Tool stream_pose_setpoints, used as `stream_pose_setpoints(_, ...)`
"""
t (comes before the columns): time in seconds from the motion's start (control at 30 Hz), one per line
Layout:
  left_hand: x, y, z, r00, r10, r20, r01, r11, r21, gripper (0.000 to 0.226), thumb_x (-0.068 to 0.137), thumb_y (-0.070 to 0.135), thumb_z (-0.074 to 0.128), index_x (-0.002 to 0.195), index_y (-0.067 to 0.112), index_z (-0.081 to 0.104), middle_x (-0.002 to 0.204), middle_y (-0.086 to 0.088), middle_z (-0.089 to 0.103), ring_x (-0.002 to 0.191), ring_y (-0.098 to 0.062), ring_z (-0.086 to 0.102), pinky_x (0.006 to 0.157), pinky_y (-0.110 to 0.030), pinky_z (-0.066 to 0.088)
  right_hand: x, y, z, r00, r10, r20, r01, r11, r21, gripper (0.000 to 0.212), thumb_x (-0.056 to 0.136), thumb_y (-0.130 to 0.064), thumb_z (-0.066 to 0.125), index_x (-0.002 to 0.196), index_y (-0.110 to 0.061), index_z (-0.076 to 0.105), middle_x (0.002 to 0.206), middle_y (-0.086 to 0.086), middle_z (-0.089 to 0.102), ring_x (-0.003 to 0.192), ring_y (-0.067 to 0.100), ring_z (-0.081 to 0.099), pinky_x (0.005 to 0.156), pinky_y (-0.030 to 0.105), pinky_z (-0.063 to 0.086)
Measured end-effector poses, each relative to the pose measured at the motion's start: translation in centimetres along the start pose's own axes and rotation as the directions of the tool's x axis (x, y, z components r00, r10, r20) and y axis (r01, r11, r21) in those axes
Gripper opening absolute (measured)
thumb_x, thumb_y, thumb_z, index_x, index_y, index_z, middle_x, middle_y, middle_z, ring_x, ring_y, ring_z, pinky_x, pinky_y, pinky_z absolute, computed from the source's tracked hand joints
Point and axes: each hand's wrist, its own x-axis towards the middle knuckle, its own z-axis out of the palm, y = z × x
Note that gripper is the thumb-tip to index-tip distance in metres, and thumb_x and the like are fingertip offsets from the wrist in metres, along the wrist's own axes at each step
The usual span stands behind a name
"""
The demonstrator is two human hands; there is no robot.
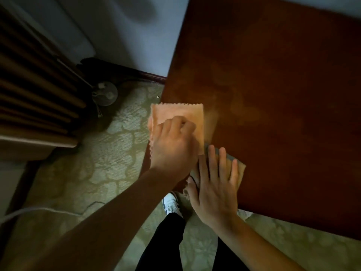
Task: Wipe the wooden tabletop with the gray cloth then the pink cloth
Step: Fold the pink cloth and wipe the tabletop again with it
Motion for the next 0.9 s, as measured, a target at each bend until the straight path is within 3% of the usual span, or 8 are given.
stream_pose_setpoints(0.1,-0.2,-3.0,0.2,0.995,0.009,0.098,-0.019,0.995,0.099,0.037,0.093,0.027,0.048,0.122,0.009,0.062,0.127,-0.016,0.06,0.115,-0.035,0.057,0.104,-0.043,0.024,0.5,-1.0,0.3,1.0,0.004,-0.017,-0.004,0.999,-0.032,0.072,0.098,-0.053,0.033,0.156,-0.009,0.038,0.167,0.017,0.027,0.154,0.041,0.023,0.121,0.064,0.02)
stream_pose_setpoints(0.33,6.5,-2.7,3.0,0.989,0.074,0.129,-0.107,0.957,0.27,0.045,0.1,0.033,0.031,0.13,0.009,0.054,0.139,-0.016,0.053,0.121,-0.033,0.051,0.102,-0.046,0.034,0.8,-1.6,1.4,0.995,-0.071,-0.067,0.068,0.997,-0.042,0.074,0.099,-0.054,0.034,0.157,-0.01,0.021,0.168,0.018,0.023,0.156,0.041,0.018,0.122,0.065,0.015)
stream_pose_setpoints(0.57,12.2,-1.9,1.6,0.976,0.088,0.198,-0.088,0.996,-0.012,0.033,0.099,0.029,0.046,0.13,0.018,0.054,0.142,-0.009,0.044,0.137,-0.03,0.035,0.117,-0.047,0.02,4.4,-6.6,0.1,0.996,-0.089,0.021,0.087,0.991,0.101,0.078,0.097,-0.057,0.035,0.161,-0.016,0.023,0.172,0.011,0.012,0.159,0.033,0.006,0.125,0.059,0.004)
stream_pose_setpoints(0.63,12.7,-2.3,-0.6,0.981,0.038,0.191,-0.017,0.994,-0.11,0.029,0.101,0.026,0.047,0.127,0.019,0.058,0.138,-0.007,0.048,0.131,-0.025,0.04,0.112,-0.042,0.029,5.5,-7.2,-1.2,0.991,-0.11,0.077,0.091,0.972,0.217,0.075,0.1,-0.056,0.027,0.164,-0.018,0.018,0.173,0.007,0.004,0.159,0.028,-0.006,0.126,0.056,-0.005)
stream_pose_setpoints(0.7,11.5,-2.5,-2.3,0.996,-0.055,0.075,0.067,0.983,-0.17,0.029,0.1,0.023,0.048,0.126,0.018,0.06,0.132,-0.008,0.053,0.123,-0.023,0.046,0.105,-0.039,0.039,5.5,-6.5,-2.6,0.995,-0.08,0.052,0.049,0.895,0.444,0.064,0.102,-0.047,0.023,0.158,-0.018,0.037,0.17,0.007,0.023,0.159,0.024,0.009,0.127,0.054,0.008)
stream_pose_setpoints(0.77,8.5,-2.3,-2.9,0.983,-0.169,-0.064,0.15,0.96,-0.235,0.032,0.096,0.022,0.048,0.124,0.015,0.06,0.128,-0.009,0.055,0.117,-0.023,0.048,0.099,-0.038,0.04,5.3,-4.3,-4.3,0.987,0.094,-0.133,0.009,0.784,0.62,0.05,0.102,-0.032,0.033,0.137,-0.013,0.063,0.148,0.008,0.056,0.145,0.022,0.042,0.119,0.046,0.034)
stream_pose_setpoints(0.83,5.1,-1.7,-2.2,0.956,-0.243,-0.163,0.201,0.95,-0.24,0.037,0.091,0.024,0.045,0.124,0.013,0.059,0.124,-0.011,0.056,0.112,-0.025,0.049,0.093,-0.038,0.038,6.8,-1.5,-5.3,0.927,0.238,-0.291,0.009,0.76,0.65,0.036,0.098,-0.018,0.045,0.121,-0.007,0.071,0.13,0.009,0.066,0.127,0.021,0.055,0.107,0.034,0.043)
stream_pose_setpoints(0.9,2.1,-0.9,-0.2,0.948,-0.274,-0.163,0.245,0.953,-0.176,0.042,0.089,0.026,0.045,0.126,0.011,0.056,0.129,-0.013,0.053,0.115,-0.028,0.049,0.096,-0.043,0.036,10.2,0.3,-6.0,0.925,0.203,-0.32,0.019,0.819,0.573,0.029,0.098,-0.01,0.051,0.118,-0.003,0.071,0.129,0.013,0.066,0.128,0.027,0.056,0.107,0.032,0.043)
